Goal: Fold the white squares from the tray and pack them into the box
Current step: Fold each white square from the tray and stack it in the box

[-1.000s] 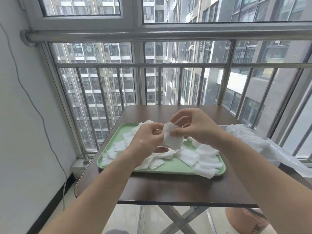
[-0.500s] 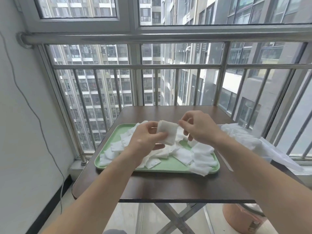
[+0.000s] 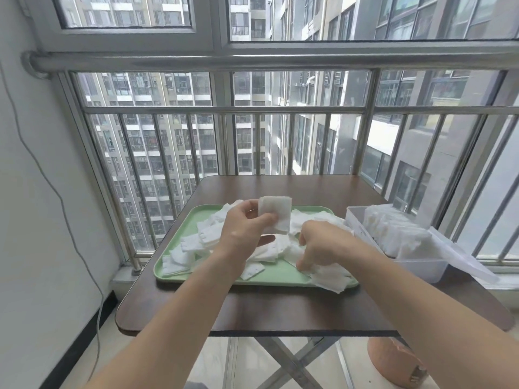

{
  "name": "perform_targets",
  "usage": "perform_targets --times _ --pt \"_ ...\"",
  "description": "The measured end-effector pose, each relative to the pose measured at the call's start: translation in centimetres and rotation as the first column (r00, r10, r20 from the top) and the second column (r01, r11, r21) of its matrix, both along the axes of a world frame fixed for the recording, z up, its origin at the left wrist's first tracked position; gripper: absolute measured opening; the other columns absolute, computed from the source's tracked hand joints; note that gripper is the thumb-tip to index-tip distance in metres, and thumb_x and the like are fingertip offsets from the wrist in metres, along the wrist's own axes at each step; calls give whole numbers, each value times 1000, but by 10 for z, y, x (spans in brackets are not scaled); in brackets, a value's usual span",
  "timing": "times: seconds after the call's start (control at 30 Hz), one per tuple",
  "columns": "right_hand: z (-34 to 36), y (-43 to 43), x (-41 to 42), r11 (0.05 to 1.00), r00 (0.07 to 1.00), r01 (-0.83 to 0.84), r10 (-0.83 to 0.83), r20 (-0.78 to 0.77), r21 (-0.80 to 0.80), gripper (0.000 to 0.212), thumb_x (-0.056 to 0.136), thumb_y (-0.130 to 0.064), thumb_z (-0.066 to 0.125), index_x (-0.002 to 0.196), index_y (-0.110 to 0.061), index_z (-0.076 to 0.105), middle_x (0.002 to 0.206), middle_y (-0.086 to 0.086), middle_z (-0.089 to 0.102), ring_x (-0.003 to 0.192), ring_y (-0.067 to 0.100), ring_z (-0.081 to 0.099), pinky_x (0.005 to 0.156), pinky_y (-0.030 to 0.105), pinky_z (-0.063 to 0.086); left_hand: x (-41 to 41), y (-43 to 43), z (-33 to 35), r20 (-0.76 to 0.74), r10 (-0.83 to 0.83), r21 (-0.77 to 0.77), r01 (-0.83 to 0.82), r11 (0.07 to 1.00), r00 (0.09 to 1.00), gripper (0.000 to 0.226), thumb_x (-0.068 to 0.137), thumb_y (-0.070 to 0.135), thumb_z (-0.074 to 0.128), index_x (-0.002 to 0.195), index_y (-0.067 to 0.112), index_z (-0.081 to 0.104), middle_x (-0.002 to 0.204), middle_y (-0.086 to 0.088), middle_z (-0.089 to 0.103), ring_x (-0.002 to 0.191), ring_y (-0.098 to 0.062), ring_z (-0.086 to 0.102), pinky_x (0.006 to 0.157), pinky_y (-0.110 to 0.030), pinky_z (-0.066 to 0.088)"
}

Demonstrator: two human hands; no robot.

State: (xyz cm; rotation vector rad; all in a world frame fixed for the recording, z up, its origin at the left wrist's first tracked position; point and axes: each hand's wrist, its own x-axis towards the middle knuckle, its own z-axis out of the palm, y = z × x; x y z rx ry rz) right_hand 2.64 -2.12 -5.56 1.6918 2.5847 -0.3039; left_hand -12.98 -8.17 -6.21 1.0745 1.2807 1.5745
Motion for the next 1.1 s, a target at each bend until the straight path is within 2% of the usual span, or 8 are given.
perform_targets --times 0.13,0.33,0.53,0.6,0.67,0.8,0.97,1.1 --pt "-1 6 1 999 994 -14 8 -109 -52 36 67 -29 85 69 -13 52 64 -1 50 63 20 48 56 27 37 -1 2 -2 -6 13 -3 -13 1000 1000 17 90 5 67 104 15 66 96 -5 70 84 -17 69 61 -23 55" --pt "4 5 9 988 893 -44 -28 -449 -148 25 76 -20 76 93 -4 66 69 -3 51 60 13 45 52 23 34 -6 6 -7 1 45 -17 -45 999 999 16 90 3 65 100 16 64 92 0 68 84 -18 68 62 -28 56" --pt "12 12 17 995 729 -53 -17 -684 -81 21 75 -20 83 75 -14 64 56 -13 51 43 -2 45 46 14 35 -8 11 -10 1 73 -54 -73 996 997 15 89 3 65 100 13 65 96 -4 68 86 -20 69 63 -30 58" --pt "17 10 19 995 650 -81 14 -760 -52 28 76 -22 85 73 -10 61 49 -15 49 43 -1 43 46 13 33 -8 14 -10 1 75 -63 -75 995 997 17 88 3 65 103 10 64 99 -7 68 88 -24 71 63 -30 59" --pt "22 8 22 989 554 -139 36 -832 -49 32 77 -21 86 80 1 62 56 -10 59 53 4 53 51 13 41 -7 16 -10 -7 61 -63 -62 996 998 17 88 2 65 102 11 63 101 -10 70 87 -26 73 64 -31 59" --pt "31 3 28 961 467 -262 49 -883 -85 27 81 -15 81 96 3 67 83 22 72 71 22 67 62 34 53 -2 17 -9 -10 -12 -56 12 998 1000 18 88 1 68 103 9 62 97 -15 74 77 -22 73 65 -32 60" --pt "35 5 34 934 500 -331 50 -865 -137 15 87 -7 74 102 -5 72 82 8 73 69 15 67 58 26 54 10 14 -6 -40 -130 -52 128 990 991 25 89 6 71 113 10 65 91 -7 78 76 -18 74 64 -30 59" --pt "35 6 38 959 512 -262 45 -858 -105 13 87 -6 75 99 -6 74 79 6 70 69 14 65 59 25 54 20 10 -2 -85 -203 -41 200 979 975 17 94 16 69 111 14 70 93 -5 78 78 -15 74 66 -29 59"
